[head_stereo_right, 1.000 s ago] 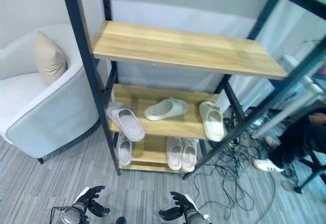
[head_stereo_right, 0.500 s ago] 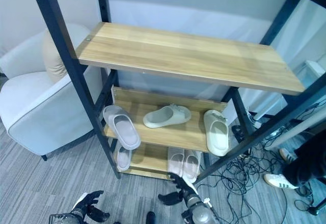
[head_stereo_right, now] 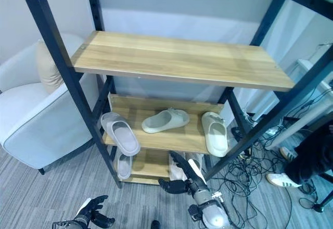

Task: Arrange the slippers neatly on the shoe rack.

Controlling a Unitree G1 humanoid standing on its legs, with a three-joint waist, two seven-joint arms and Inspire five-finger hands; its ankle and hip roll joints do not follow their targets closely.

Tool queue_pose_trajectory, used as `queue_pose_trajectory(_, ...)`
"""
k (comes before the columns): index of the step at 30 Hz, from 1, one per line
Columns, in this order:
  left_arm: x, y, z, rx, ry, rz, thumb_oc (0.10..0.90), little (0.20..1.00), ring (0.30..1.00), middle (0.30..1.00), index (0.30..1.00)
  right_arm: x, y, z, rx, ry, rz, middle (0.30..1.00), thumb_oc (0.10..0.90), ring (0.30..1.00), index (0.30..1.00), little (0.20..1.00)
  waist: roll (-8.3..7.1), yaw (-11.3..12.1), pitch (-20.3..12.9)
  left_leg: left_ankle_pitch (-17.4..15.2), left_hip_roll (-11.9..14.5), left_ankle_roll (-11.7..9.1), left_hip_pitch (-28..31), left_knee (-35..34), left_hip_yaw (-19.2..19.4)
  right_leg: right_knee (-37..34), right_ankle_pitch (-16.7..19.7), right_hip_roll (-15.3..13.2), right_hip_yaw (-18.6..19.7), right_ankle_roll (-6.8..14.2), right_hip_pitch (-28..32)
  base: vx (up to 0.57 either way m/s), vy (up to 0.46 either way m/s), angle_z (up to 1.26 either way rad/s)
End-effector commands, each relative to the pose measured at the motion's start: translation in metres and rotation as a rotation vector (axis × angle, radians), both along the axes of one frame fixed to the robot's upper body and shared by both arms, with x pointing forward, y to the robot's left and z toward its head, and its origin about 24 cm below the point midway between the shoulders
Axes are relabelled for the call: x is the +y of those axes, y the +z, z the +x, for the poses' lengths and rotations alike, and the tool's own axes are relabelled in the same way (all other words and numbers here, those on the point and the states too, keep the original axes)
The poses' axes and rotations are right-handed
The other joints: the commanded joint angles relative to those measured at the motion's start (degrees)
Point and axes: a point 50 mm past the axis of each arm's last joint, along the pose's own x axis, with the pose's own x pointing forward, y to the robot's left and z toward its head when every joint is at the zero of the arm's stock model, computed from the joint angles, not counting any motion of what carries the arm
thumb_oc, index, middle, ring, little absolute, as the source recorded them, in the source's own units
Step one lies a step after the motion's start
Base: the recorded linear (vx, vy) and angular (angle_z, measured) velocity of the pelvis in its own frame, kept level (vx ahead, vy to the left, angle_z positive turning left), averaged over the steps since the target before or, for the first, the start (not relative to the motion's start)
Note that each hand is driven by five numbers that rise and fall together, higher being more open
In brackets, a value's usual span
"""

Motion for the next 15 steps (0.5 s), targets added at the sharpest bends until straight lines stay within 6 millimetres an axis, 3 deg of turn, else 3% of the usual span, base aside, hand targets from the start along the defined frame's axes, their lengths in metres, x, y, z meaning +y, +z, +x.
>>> queue_pose_trajectory(1,-0.008,0.005,0.009,-0.068,-0.025,-0.017,0.8,0.9,0.9,0.9,0.9,0.0,0.079,0.035,-0.435,0.011,0.005,0.9,0.8,0.9,0.9,0.9,-0.36,0.5,-2.3,2.9,-1.5,-0.5,-3.5,0.2,1.5,1.5,-1.5,-1.1,0.0,2.7,4.4,0.07,0.028,-0.01)
queue_pose_trajectory(9,-0.011,0.001,0.0,-0.039,-0.049,-0.021,0.8,0.9,0.9,0.9,0.9,0.005,0.104,0.057,-0.572,0.002,-0.04,0.9,0.8,0.9,0.9,0.9,-0.37,2.0,-1.9,2.3,-1.6,-0.6,-3.8,0.2,0.9,0.6,-1.7,-1.4,-0.8,2.8,4.6,0.02,0.012,0.01)
queue_pose_trajectory(15,-0.014,0.0,0.0,-0.029,-0.064,-0.021,0.8,0.9,0.9,0.9,0.9,0.011,0.122,0.088,-0.652,-0.021,-0.056,0.9,0.8,0.9,0.9,0.9,-0.92,4.3,-0.8,2.4,-1.4,-0.7,-5.3,0.2,0.2,0.3,-1.6,-1.4,-1.5,3.0,3.3,0.0,0.01,0.09)
